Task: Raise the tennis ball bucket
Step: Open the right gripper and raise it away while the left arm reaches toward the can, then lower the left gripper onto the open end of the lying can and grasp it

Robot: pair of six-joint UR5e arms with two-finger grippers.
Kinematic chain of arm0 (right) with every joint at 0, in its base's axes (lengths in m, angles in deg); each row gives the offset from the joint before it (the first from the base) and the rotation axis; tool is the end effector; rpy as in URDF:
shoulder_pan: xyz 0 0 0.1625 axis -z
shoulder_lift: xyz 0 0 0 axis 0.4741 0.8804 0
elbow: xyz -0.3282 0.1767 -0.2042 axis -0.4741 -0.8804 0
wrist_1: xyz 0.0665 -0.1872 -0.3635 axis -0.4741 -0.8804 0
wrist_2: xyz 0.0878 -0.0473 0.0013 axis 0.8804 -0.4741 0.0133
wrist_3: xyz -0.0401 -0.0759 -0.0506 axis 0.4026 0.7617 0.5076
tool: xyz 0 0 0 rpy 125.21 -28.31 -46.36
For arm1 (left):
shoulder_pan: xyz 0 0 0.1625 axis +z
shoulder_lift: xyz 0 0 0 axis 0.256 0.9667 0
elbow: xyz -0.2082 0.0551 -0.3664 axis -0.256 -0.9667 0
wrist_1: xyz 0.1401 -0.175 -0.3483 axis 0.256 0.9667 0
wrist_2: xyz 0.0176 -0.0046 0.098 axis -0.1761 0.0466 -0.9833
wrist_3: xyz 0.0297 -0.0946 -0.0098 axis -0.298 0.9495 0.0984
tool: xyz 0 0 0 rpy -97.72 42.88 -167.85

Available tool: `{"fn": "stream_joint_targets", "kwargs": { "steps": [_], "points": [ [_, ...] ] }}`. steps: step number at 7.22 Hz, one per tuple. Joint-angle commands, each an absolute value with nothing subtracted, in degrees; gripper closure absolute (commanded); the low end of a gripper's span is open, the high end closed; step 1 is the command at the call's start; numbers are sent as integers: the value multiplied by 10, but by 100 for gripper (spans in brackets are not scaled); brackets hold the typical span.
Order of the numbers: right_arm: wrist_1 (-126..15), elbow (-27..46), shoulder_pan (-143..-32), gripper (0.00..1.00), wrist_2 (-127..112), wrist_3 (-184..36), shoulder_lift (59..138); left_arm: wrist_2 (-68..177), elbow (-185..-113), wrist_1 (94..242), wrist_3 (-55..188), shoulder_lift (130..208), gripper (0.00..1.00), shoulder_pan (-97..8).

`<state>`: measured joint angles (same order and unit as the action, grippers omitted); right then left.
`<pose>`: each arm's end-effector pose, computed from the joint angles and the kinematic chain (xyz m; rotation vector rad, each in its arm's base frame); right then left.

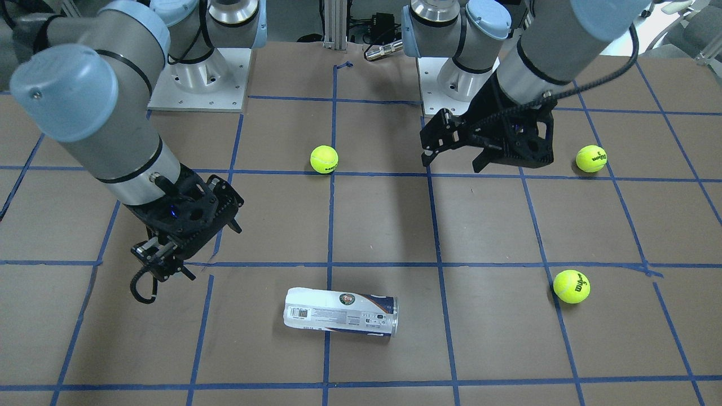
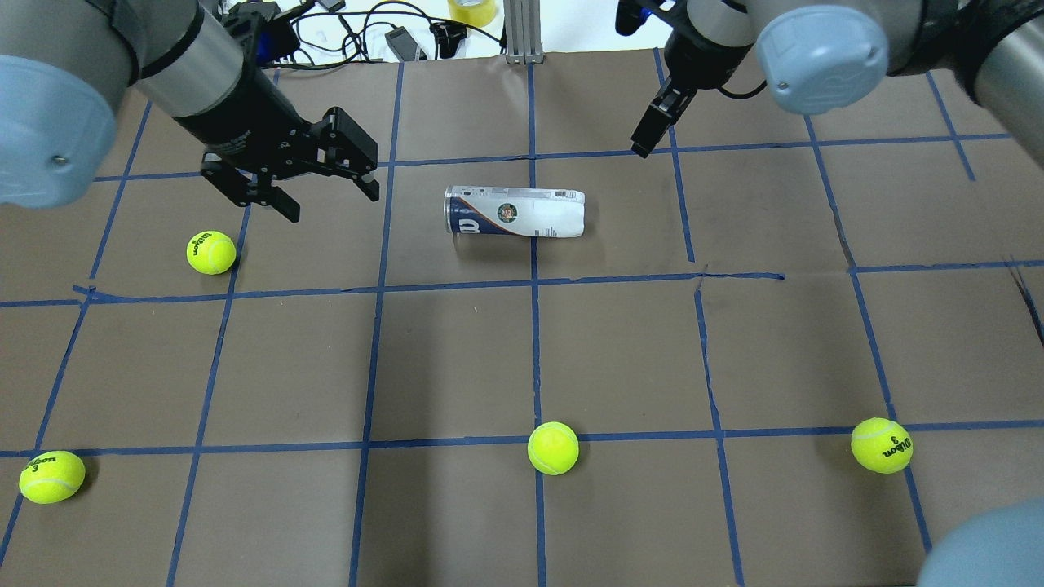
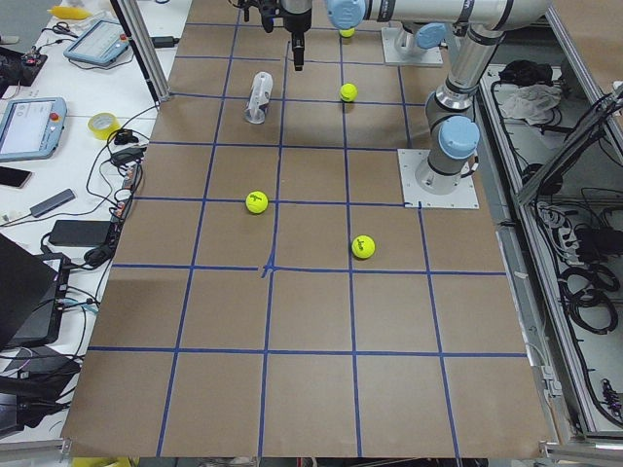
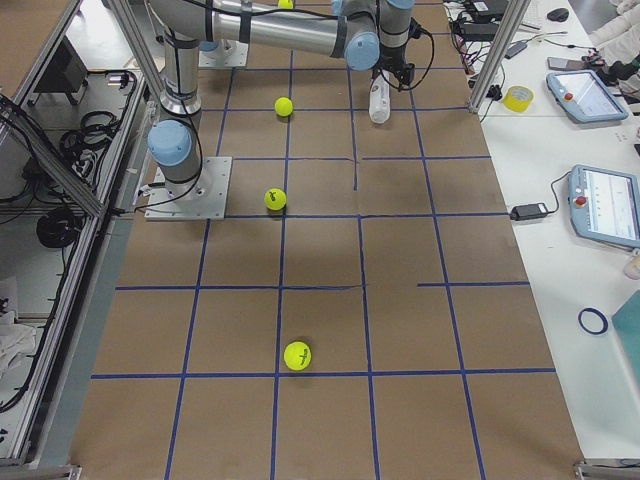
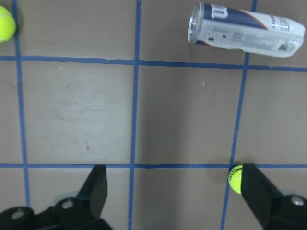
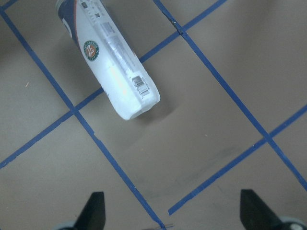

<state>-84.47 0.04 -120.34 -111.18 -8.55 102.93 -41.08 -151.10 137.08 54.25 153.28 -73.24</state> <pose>0.1712 -0.6075 0.4228 -1.3155 2.7265 -0.2583 -0.1438 -0.5183 0.4396 0.1111 -2.8559 -0.0499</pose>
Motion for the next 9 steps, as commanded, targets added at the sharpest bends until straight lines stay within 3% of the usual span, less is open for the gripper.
{"fn": "stream_joint_targets", "kwargs": {
  "steps": [1, 5, 9],
  "points": [
    [-789, 2, -1195, 0, -1150, -130, 1075, -354, -1513, 1262, 538, 1643, 0, -727],
    [-783, 0, -1182, 0, -1152, -261, 1078, -229, -1426, 1174, 538, 1809, 0, -717],
    [-785, 0, -1178, 0, -1159, -296, 1084, -193, -1433, 1167, 538, 1880, 0, -717]
  ]
}}
